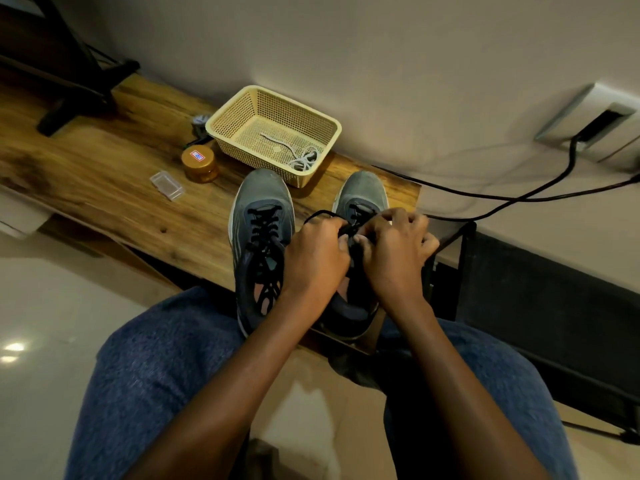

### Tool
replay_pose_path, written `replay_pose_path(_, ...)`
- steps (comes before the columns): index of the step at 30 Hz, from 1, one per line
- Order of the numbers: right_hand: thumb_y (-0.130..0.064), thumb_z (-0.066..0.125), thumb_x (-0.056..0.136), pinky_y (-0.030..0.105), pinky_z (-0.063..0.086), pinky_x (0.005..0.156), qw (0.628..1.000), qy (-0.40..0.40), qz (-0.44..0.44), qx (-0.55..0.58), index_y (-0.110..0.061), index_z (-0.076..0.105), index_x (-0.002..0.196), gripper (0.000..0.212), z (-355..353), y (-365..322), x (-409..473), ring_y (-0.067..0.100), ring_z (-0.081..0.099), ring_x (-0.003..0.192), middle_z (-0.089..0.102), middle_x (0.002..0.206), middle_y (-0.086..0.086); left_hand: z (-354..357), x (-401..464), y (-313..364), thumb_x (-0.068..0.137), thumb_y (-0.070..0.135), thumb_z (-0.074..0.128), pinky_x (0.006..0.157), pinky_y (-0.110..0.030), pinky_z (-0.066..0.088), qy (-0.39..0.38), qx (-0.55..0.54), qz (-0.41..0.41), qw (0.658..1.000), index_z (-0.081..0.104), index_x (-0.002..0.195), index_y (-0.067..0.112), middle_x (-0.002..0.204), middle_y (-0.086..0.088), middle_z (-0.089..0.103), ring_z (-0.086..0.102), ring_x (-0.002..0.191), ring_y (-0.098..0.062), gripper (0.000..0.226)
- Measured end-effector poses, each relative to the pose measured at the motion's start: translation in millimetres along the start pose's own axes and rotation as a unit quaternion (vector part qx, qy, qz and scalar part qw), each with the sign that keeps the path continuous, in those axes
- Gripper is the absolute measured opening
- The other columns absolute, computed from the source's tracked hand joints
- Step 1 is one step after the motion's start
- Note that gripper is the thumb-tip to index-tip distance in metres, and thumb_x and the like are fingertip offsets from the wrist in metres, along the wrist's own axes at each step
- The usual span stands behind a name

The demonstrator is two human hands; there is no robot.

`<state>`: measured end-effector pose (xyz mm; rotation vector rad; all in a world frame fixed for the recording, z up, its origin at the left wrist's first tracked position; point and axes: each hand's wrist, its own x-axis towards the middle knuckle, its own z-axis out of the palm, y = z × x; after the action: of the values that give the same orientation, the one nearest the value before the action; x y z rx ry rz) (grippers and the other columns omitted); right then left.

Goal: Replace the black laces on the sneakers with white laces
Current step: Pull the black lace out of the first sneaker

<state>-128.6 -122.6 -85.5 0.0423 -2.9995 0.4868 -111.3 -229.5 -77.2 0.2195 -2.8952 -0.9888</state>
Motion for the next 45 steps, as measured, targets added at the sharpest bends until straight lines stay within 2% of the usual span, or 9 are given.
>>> replay_pose_path(7,-0.028,0.057,0.094,0.035,0.021,0.09,0.981,0.121,0.099,0.115,-0.019,0.061,0.103,0.014,-16,9,8,0.023,0.035,0.116,0.048,0.118,0.004,-1,0,1,0.095,0.024,0.054,0.07,-0.026,0.041,0.008,0.016,-0.008,1.0,0.061,0.124,0.019,0.114,-0.006,0.066,0.062,0.103,-0.026,0.031)
replay_pose_path(11,-0.031,0.059,0.093,0.037,0.027,0.094,0.966,0.099,0.147,0.187,-0.02,0.064,0.101,0.014,-19,22,11,0.023,0.035,0.118,0.048,0.12,0.005,-1,0,4,0.093,0.029,0.057,0.067,-0.027,0.039,0.022,0.047,0.005,0.999,0.059,0.126,0.025,0.116,-0.003,0.064,0.062,0.103,-0.024,0.034)
replay_pose_path(14,-0.025,0.059,0.094,0.039,0.035,0.096,0.957,0.093,0.145,0.233,-0.018,0.066,0.101,0.013,-17,31,12,0.025,0.043,0.117,0.051,0.116,0.008,5,2,5,0.091,0.033,0.06,0.081,-0.03,0.044,0.03,0.07,0.04,0.996,0.055,0.128,0.026,0.126,0.001,0.053,0.051,0.114,-0.02,0.038)
replay_pose_path(17,-0.018,0.059,0.093,0.03,0.041,0.086,0.951,0.1,0.126,0.263,-0.017,0.068,0.1,0.012,-16,37,13,0.021,0.053,0.105,0.057,0.11,0.008,14,6,5,0.091,0.032,0.059,0.095,-0.035,0.037,0.018,0.118,0.092,0.989,0.055,0.13,0.028,0.129,0.004,0.048,0.04,0.119,-0.019,0.039)
replay_pose_path(22,-0.014,0.058,0.093,0.033,0.05,0.078,0.943,0.047,0.126,0.304,-0.016,0.068,0.095,0.01,-16,43,13,0.013,0.059,0.084,0.065,0.093,0.003,27,8,8,0.095,0.028,0.053,0.094,-0.038,0.027,0.012,0.178,0.117,0.977,0.059,0.127,0.028,0.132,0.005,0.052,0.039,0.121,-0.021,0.033)
replay_pose_path(28,-0.025,0.062,0.09,0.032,0.047,0.07,0.951,-0.059,0.083,0.294,-0.019,0.063,0.084,0.008,-10,39,6,0.011,0.058,0.073,0.059,0.072,-0.009,29,11,9,0.094,0.028,0.053,0.094,-0.036,0.025,0.028,0.201,0.107,0.973,0.062,0.121,0.024,0.127,0.004,0.055,0.042,0.117,-0.02,0.028)
replay_pose_path(37,-0.029,0.065,0.087,0.026,0.046,0.059,0.938,-0.097,0.106,0.316,-0.019,0.063,0.085,0.01,-12,39,4,0.011,0.056,0.064,0.059,0.069,-0.005,28,12,9,0.093,0.033,0.054,0.093,-0.035,0.024,0.047,0.187,0.101,0.976,0.059,0.119,0.025,0.119,0.002,0.06,0.048,0.113,-0.02,0.027)
replay_pose_path(43,-0.043,0.074,0.077,0.031,0.049,0.062,0.945,-0.127,0.096,0.286,-0.017,0.063,0.088,0.03,-12,35,2,0.01,0.055,0.064,0.06,0.071,-0.002,26,13,10,0.088,0.043,0.032,0.096,-0.035,0.021,0.001,0.211,0.087,0.974,0.054,0.127,0.028,0.13,0.001,0.051,0.039,0.121,-0.021,0.047)
replay_pose_path(45,-0.04,0.075,0.077,0.033,0.051,0.065,0.945,-0.14,0.095,0.278,-0.018,0.063,0.087,0.027,-13,35,2,0.01,0.055,0.065,0.061,0.072,-0.002,28,13,9,0.09,0.042,0.04,0.096,-0.036,0.021,0.007,0.21,0.084,0.974,0.056,0.124,0.028,0.128,0.001,0.052,0.039,0.12,-0.02,0.04)
